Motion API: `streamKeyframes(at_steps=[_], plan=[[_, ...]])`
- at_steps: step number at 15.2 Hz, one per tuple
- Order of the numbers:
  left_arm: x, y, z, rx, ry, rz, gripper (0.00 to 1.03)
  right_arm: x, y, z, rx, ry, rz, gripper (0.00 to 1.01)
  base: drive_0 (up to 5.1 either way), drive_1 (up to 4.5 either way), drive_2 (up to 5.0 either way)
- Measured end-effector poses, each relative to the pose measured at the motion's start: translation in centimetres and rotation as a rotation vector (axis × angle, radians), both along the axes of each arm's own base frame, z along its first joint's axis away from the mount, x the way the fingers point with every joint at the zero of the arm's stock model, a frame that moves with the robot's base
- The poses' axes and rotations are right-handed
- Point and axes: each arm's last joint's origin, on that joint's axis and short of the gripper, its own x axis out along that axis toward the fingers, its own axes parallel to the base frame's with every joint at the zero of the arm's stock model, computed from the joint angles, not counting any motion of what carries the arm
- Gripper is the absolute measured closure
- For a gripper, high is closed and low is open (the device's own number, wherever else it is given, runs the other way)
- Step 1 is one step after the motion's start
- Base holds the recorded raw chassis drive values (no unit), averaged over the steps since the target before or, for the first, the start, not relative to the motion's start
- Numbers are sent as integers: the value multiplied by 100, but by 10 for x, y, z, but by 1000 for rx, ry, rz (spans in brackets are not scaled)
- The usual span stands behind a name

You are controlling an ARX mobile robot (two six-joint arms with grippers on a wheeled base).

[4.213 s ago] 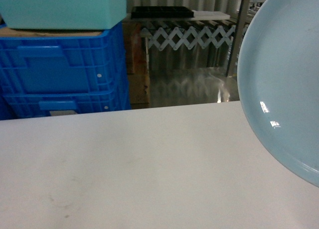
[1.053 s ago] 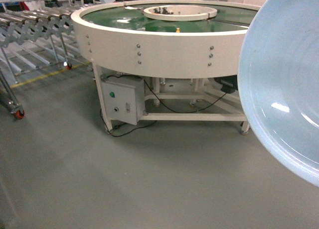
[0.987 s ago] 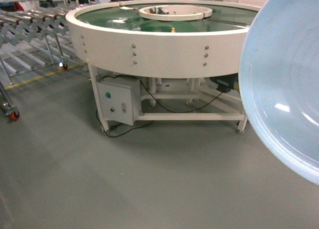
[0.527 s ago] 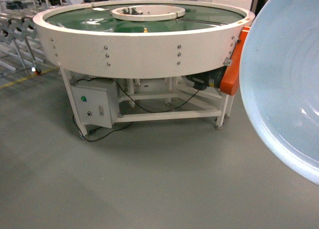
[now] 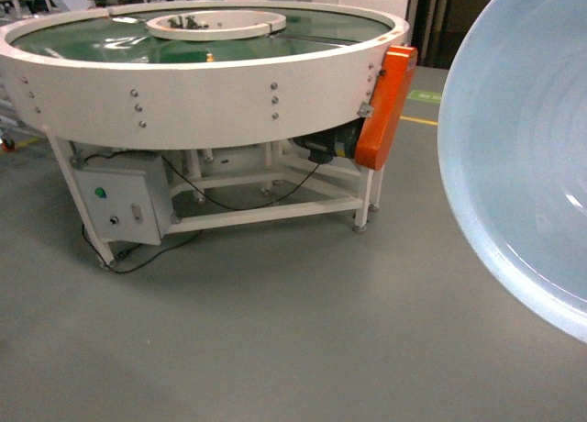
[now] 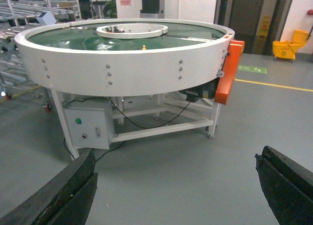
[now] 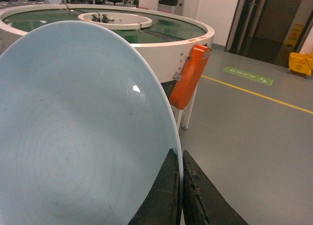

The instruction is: Place blue tray on left shelf second layer neatly

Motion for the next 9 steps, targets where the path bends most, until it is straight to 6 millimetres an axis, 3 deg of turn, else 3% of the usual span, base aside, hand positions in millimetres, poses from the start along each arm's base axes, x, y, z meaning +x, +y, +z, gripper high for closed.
streamKeyframes(at_steps=[9], plan=[[0, 0, 0, 0, 0, 0, 5, 0, 0, 0, 0, 0, 0, 99, -121, -121, -121]])
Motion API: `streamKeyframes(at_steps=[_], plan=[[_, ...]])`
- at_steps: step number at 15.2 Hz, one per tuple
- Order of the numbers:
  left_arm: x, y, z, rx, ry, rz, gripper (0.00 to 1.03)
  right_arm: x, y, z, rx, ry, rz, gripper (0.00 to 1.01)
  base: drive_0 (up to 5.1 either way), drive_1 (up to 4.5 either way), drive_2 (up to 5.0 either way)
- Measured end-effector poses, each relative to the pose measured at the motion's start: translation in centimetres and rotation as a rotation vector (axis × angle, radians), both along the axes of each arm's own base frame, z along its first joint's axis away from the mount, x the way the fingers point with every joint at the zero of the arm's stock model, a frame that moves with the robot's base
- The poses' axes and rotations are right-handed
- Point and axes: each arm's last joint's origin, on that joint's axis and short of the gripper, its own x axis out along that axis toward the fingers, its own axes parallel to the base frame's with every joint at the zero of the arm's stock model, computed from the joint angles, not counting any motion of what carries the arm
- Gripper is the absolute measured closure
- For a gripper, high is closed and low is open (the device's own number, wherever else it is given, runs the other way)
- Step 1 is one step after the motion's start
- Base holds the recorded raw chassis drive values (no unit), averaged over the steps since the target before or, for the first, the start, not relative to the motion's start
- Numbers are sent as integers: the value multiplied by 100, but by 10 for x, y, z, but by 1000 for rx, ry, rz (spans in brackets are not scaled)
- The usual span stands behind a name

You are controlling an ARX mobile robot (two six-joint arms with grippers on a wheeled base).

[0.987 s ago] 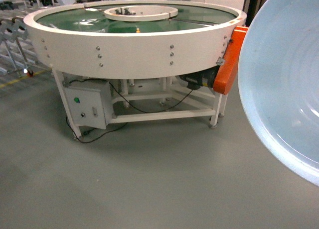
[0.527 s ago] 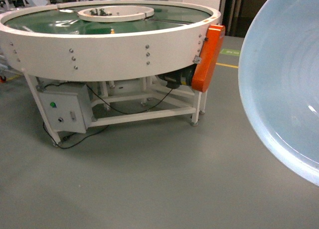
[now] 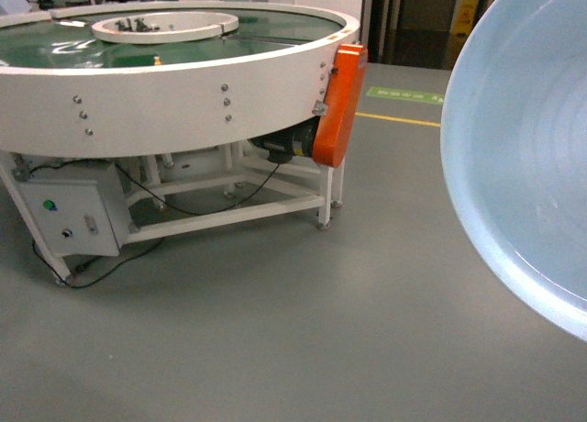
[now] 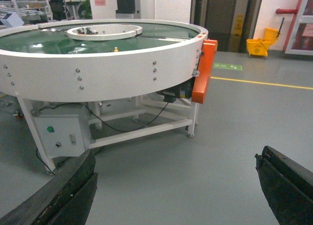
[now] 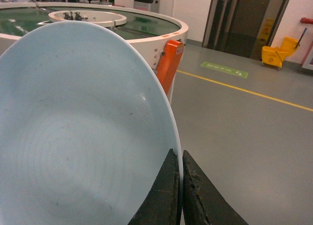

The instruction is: Place blue tray on left shelf second layer neatly

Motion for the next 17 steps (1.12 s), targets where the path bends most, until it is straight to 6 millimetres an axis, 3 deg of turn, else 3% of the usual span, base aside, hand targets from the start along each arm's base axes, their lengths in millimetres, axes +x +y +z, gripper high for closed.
streamKeyframes(at_steps=[17], plan=[[0, 0, 0, 0, 0, 0, 5, 1, 0, -1, 0, 5, -2, 99, -121, -121, -121]])
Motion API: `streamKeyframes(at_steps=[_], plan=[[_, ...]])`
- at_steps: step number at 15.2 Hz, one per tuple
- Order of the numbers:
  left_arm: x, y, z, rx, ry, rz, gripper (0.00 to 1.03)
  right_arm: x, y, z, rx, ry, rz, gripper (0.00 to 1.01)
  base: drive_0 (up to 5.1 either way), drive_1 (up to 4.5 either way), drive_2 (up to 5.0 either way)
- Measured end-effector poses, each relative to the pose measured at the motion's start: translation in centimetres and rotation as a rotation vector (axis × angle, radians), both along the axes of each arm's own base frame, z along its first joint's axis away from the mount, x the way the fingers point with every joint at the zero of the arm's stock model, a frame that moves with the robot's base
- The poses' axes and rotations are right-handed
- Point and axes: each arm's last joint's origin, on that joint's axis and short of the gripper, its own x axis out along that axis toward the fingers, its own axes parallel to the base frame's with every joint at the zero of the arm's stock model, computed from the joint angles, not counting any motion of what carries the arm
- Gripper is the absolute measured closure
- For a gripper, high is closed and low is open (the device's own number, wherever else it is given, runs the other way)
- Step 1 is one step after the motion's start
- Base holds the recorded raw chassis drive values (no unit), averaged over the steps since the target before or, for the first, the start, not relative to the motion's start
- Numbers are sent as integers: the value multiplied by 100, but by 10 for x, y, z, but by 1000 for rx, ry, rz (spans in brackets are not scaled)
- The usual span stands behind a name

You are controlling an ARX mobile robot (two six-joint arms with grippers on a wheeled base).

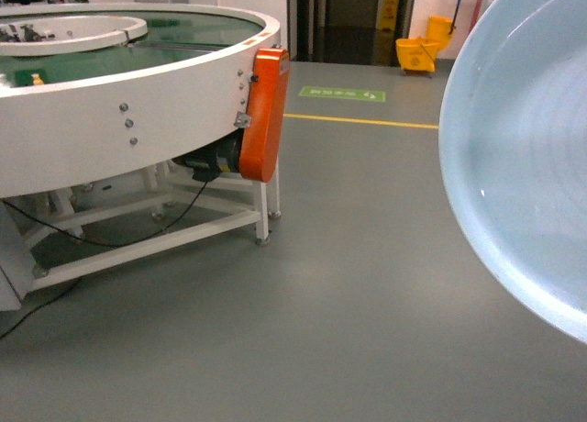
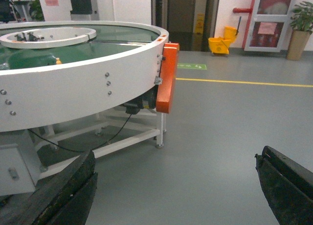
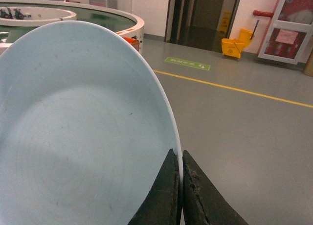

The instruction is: Place blue tray on left shelf second layer neatly

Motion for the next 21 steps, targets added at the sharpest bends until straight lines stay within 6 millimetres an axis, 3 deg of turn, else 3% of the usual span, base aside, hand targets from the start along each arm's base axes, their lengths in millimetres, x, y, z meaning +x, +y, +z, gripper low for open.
streamKeyframes(at_steps=[14, 21], plan=[[0, 0, 0, 0, 0, 0, 5, 0, 0, 0, 0, -2, 3, 99, -121, -121, -121], [0, 0, 0, 0, -1, 0, 5, 0, 0, 0, 0, -2, 0, 99, 302, -330, -330]])
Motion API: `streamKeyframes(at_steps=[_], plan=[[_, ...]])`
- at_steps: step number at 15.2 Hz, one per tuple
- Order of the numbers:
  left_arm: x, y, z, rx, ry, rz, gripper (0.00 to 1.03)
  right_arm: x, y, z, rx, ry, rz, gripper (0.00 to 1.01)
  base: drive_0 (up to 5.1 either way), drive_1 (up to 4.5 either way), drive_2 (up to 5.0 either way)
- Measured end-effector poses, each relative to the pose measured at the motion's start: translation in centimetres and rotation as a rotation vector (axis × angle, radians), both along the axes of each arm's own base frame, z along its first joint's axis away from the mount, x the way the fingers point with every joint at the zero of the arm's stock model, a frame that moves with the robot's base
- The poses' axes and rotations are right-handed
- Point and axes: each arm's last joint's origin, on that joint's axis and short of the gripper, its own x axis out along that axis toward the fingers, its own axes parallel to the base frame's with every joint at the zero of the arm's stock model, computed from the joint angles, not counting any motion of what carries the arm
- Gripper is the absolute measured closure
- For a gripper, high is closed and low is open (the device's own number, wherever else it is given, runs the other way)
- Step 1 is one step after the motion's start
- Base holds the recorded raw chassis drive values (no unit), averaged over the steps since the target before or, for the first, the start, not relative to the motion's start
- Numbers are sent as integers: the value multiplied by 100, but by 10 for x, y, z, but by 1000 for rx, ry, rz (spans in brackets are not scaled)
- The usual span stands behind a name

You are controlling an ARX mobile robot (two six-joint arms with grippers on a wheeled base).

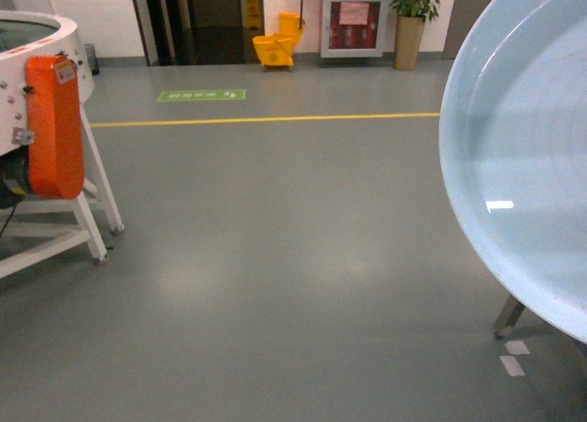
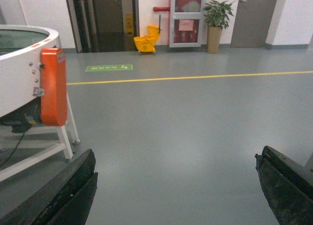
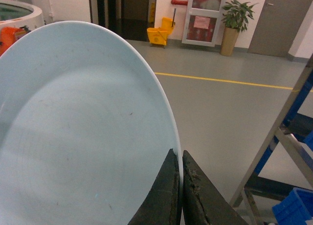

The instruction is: Place blue tray on left shelf second layer neatly

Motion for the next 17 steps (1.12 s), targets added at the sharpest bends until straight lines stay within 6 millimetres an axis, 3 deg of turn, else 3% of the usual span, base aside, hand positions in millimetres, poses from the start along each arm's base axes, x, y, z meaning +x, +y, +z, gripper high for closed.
streamKeyframes(at_steps=[17], plan=[[0, 0, 0, 0, 1, 0, 5, 0, 0, 0, 0, 2, 3, 99, 302, -330, -330]])
